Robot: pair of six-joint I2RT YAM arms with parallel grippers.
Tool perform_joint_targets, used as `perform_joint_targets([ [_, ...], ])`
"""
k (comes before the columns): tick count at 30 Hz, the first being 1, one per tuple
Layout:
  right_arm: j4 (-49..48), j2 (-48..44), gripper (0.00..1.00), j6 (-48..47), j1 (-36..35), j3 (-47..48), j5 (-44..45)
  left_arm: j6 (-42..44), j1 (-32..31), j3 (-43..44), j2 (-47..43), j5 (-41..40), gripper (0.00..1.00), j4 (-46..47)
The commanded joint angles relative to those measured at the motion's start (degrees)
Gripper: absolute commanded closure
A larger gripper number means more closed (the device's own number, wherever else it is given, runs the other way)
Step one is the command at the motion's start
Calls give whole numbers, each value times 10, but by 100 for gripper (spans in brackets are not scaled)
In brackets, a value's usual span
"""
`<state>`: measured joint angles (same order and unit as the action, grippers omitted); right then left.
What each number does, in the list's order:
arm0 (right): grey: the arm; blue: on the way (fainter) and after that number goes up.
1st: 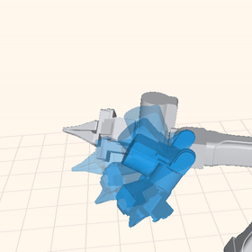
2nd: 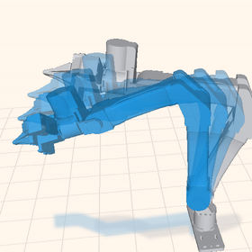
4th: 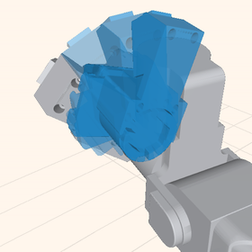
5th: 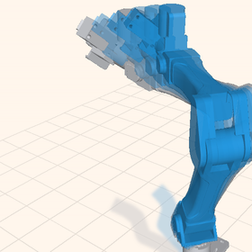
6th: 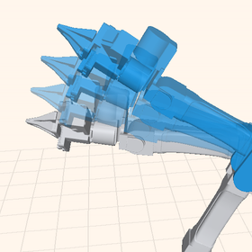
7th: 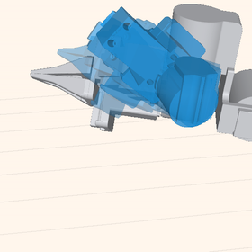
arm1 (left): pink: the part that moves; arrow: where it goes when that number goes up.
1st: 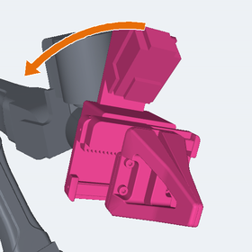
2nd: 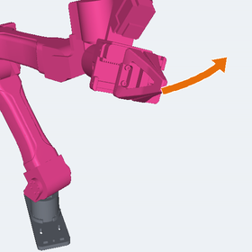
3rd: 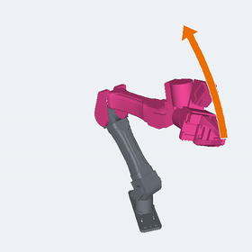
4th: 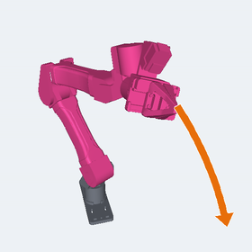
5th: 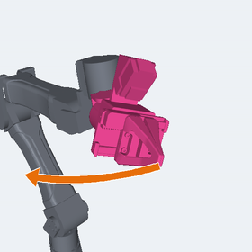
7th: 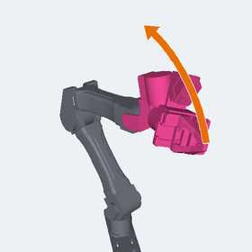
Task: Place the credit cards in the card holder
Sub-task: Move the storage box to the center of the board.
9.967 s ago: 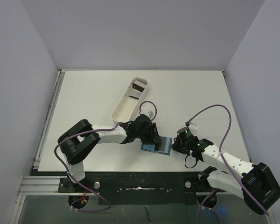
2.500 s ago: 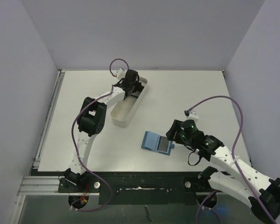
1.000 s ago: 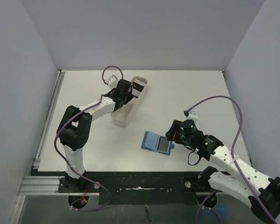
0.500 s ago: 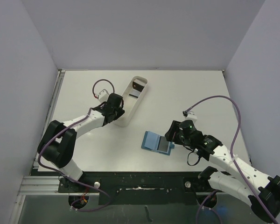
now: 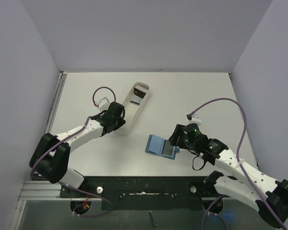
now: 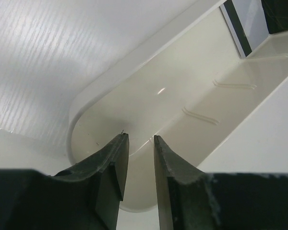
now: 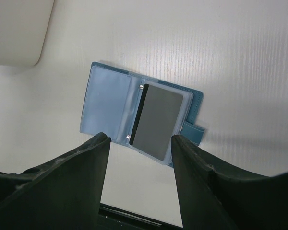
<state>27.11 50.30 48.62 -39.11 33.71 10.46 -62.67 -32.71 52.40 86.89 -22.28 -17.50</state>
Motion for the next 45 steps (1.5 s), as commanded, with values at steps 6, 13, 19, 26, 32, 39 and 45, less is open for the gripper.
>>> perform_joint_targets([
  [6,-17,-1,45,-10,-6,15,0,-29,-26,-43,-82,-29,73,-132],
  [13,-27,19,45,-19,-8,24,-12,-59,-34,-87,-163,-63,72,-185],
  [19,-31,19,45,-20,-9,24,-15,-64,-30,-104,-218,-101,70,-229],
  [26,-30,14,45,-21,-9,23,-12,-44,-18,-88,-244,-104,64,-240],
  [32,-29,8,45,-23,-9,22,-10,-11,-19,-40,-256,-102,39,-226],
  [39,-27,3,44,-29,-9,19,-4,39,-19,17,-244,-85,39,-170],
  [45,-27,6,45,-30,-9,20,-6,41,-19,56,-198,-74,48,-89],
])
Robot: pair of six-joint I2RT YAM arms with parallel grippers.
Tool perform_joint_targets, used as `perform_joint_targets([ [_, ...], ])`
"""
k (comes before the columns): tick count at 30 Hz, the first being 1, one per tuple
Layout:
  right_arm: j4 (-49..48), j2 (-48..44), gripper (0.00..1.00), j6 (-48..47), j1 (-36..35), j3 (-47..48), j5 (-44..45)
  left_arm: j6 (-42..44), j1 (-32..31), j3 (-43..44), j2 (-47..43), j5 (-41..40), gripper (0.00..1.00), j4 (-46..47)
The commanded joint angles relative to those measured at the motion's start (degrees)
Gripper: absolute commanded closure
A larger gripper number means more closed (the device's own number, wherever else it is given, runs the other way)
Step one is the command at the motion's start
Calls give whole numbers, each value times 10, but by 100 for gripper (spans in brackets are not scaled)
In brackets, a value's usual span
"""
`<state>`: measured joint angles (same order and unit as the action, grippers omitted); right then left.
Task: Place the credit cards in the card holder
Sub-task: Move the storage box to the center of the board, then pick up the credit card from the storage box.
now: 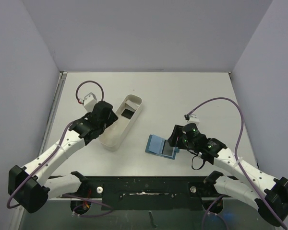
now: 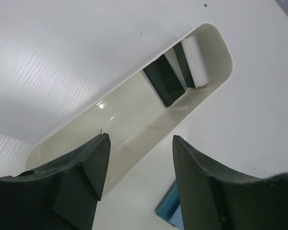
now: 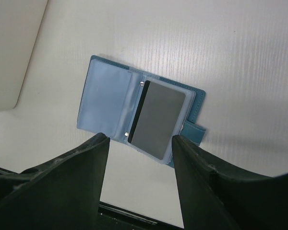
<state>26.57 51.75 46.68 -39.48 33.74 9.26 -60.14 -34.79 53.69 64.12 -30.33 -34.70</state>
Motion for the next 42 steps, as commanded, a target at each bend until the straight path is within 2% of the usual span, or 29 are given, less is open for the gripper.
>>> perform_joint_targets([
  [1,-19,-9,45,-11,-5,22,6,19,2,48,46,7,48,100],
  [7,-5,-5,45,-18,-5,35,14,25,6,73,119,6,51,186],
  [15,-9,23,45,-17,-6,52,12,-38,10,80,223,3,57,285],
  [20,-8,36,45,-17,-6,60,11,-49,21,121,297,33,59,297],
  [27,0,33,44,-16,-6,59,16,-50,31,140,351,45,61,330],
  [42,3,22,44,-16,-4,48,21,-75,32,160,401,55,60,329],
])
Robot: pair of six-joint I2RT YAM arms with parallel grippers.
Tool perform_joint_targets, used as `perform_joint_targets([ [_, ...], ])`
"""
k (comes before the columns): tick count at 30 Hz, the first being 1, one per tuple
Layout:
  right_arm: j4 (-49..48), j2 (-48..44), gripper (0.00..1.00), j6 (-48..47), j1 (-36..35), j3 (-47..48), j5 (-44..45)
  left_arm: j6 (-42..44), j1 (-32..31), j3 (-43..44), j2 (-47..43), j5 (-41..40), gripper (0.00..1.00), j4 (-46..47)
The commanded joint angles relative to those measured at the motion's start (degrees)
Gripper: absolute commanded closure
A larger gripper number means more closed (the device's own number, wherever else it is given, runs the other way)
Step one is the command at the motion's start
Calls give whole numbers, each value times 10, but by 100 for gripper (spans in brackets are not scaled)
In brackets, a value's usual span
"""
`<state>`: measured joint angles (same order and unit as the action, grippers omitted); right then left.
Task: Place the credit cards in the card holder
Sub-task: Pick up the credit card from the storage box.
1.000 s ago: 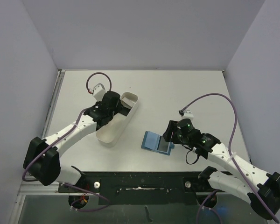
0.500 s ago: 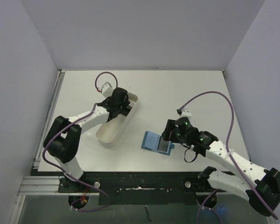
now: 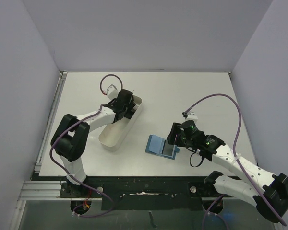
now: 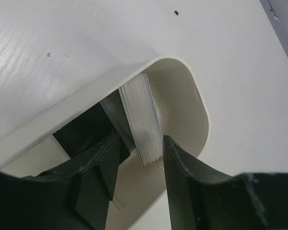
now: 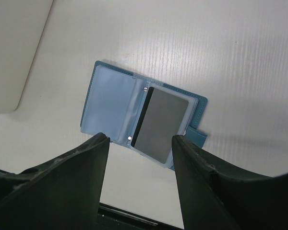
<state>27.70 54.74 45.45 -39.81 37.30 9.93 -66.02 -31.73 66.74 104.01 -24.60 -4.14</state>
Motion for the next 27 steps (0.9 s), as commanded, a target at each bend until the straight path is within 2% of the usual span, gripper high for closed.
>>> perform_joint_targets([
  [1,-9,-9,44,-3,-1,12,14,-18,1,28,3,-6,60,24],
  [13,-7,-19,44,0,-1,7,15,-4,1,55,47,8,62,59],
  [27,-1,-28,44,4,-1,-2,18,5,0,65,59,23,78,95],
])
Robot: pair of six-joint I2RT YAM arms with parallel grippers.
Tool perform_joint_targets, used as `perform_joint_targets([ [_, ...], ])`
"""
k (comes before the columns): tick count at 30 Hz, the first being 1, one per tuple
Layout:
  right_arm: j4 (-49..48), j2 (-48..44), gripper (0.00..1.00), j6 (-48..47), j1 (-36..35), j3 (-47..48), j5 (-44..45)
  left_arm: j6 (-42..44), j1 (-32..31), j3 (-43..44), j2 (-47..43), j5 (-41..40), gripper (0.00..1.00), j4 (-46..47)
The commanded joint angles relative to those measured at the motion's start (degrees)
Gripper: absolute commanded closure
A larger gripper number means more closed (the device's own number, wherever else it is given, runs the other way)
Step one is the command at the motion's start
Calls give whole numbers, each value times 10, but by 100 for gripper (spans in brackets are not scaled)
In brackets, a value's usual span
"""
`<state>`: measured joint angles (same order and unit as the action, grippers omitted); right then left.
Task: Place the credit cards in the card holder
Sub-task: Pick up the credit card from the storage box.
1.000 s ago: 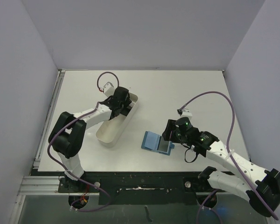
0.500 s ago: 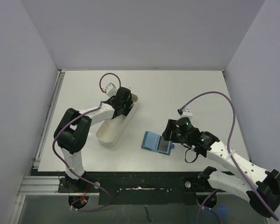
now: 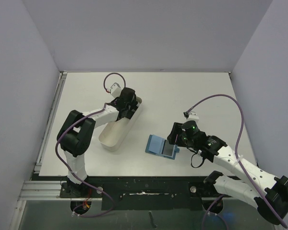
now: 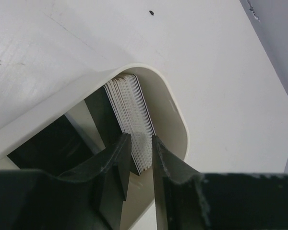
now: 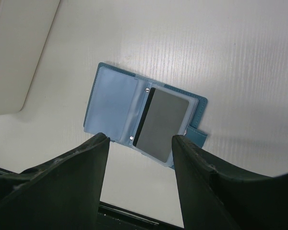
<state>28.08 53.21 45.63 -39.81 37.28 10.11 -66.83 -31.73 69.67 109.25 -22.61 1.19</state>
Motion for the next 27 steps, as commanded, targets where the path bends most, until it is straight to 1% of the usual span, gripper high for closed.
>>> perform_joint_targets([
  [1,-5,-13,44,3,-1,-2,16,15,0,37,7,2,81,40],
  [3,-5,-12,44,3,-1,-3,16,19,0,38,7,0,85,40],
  [7,-5,-11,44,4,-1,-3,15,21,0,38,5,-2,86,35],
  [11,-7,-10,44,5,-1,-1,14,25,0,42,-1,-6,80,18],
  [15,-8,-8,44,4,-1,-1,13,38,0,38,-17,-8,72,10],
  [20,-10,-5,44,6,-1,-1,11,39,2,29,-37,-13,70,-1],
  [23,-12,-2,44,7,-1,0,9,24,3,6,-47,-15,73,9],
  [27,-12,0,44,7,0,2,8,13,8,-7,-45,-12,74,16],
])
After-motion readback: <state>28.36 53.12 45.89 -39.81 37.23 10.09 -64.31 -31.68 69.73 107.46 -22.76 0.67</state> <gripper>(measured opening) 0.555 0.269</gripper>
